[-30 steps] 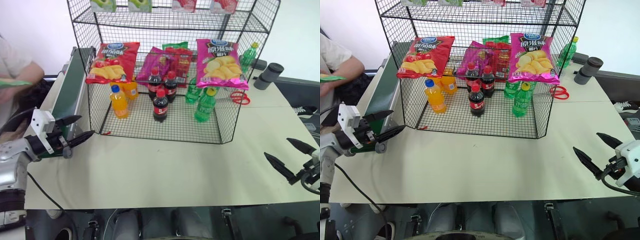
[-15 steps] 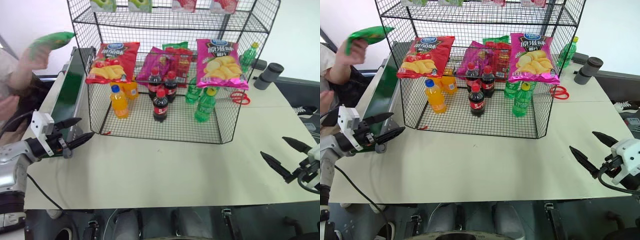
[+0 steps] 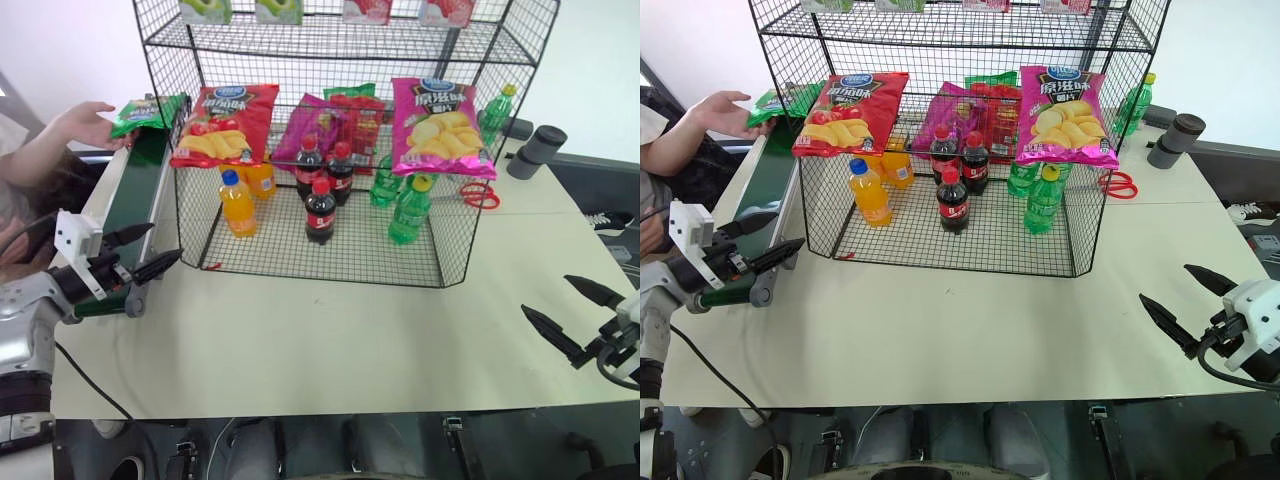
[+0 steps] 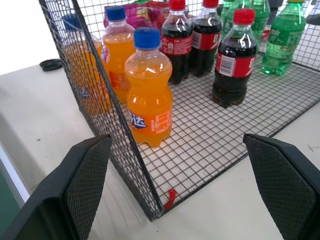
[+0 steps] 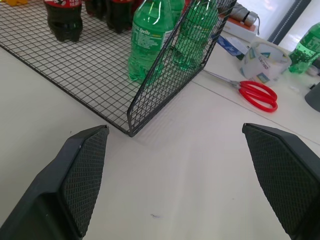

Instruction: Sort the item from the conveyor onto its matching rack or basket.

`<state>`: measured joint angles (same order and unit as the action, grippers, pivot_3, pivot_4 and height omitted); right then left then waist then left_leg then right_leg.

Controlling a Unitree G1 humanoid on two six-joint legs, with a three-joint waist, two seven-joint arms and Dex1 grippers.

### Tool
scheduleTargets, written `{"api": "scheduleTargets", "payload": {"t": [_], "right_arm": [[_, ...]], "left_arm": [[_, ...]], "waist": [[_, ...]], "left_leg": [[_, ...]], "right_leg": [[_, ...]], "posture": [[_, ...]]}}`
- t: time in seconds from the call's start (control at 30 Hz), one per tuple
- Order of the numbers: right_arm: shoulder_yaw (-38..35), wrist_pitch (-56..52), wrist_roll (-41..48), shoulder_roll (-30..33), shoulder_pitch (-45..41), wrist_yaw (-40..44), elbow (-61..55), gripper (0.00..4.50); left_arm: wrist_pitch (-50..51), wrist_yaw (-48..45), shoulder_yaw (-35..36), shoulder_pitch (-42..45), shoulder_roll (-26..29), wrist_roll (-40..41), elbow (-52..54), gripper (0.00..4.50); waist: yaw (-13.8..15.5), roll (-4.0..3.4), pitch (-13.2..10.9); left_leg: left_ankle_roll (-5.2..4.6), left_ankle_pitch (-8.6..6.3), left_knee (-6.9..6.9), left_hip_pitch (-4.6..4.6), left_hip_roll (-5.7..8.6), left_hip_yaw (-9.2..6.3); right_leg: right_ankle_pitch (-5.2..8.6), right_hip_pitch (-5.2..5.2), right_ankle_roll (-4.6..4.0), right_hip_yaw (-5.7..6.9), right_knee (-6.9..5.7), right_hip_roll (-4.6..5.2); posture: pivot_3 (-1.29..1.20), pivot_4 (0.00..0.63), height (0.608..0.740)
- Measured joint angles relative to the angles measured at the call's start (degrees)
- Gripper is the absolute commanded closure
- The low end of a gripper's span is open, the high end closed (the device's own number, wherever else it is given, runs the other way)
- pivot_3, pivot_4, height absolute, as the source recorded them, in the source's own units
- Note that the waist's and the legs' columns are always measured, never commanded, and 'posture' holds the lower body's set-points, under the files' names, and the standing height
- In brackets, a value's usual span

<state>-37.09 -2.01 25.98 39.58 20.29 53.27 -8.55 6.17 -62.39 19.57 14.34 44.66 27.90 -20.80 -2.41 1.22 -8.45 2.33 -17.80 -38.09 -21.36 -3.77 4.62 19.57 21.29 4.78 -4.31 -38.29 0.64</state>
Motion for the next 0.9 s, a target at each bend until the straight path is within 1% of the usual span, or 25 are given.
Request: {"api": "scheduleTargets", "payload": {"t": [0.23,0.37,0.5,0.63,0.77,0.9], "right_arm": [[0.2,0.5,0.0,0.0,-0.2,0.6,1.1,0.03],[1.0,-0.2,0.5,0.0,-0.9,0.6,0.6,0.03],[3.5,-1.9,2.0,-0.1,-3.0,0.1,-1.6,0.03],[7.3,-4.6,3.5,-0.2,-6.8,-0.3,-3.7,0.03],[11.3,-6.2,4.3,-0.6,-9.8,-0.4,-5.0,0.03],[14.2,-6.1,4.0,-0.9,-11.5,-0.2,-4.6,0.03]], "left_arm": [[0.4,0.9,0.4,0.0,0.0,0.0,-0.5,0.0],[-4.2,3.2,1.9,-0.3,-0.3,-1.2,-0.4,0.0],[-10.1,5.1,2.9,-2.4,-0.4,-2.9,1.0,0.0],[-21.3,6.3,3.4,-5.8,-0.3,-7.7,1.4,0.0],[-33.5,9.6,5.3,-6.3,1.3,-12.5,-0.9,0.0],[-39.7,11.4,6.2,-6.3,2.8,-14.3,-3.6,0.0]], "waist": [[0.1,0.0,0.0],[0.0,0.0,0.0],[-0.2,-0.01,0.0],[0.0,-0.01,0.0],[0.4,0.02,0.0],[0.5,0.0,0.0]], "left_leg": [[0.0,0.0,0.0,0.0,0.0,0.0],[0.0,0.0,0.0,0.0,0.0,0.0],[0.0,0.0,0.0,0.02,-0.03,0.03],[0.0,0.0,0.0,0.0,-0.03,0.02],[0.0,0.0,0.0,0.0,-0.02,0.01],[-0.01,-0.01,0.0,-0.02,-0.01,0.04]], "right_leg": [[0.0,0.0,0.0,0.0,0.0,0.01],[0.0,-0.01,0.0,0.0,0.0,0.02],[0.0,0.0,0.0,-0.04,-0.02,0.03],[0.0,0.02,0.0,-0.03,-0.02,0.04],[0.0,0.01,0.0,-0.01,-0.01,0.08],[0.0,0.03,0.0,0.0,-0.01,0.11]], "posture": [[0.0,0.15,0.74],[0.0,0.15,0.74],[0.0,0.15,0.74],[0.0,0.15,0.74],[0.0,0.15,0.74],[0.0,0.15,0.74]]}}
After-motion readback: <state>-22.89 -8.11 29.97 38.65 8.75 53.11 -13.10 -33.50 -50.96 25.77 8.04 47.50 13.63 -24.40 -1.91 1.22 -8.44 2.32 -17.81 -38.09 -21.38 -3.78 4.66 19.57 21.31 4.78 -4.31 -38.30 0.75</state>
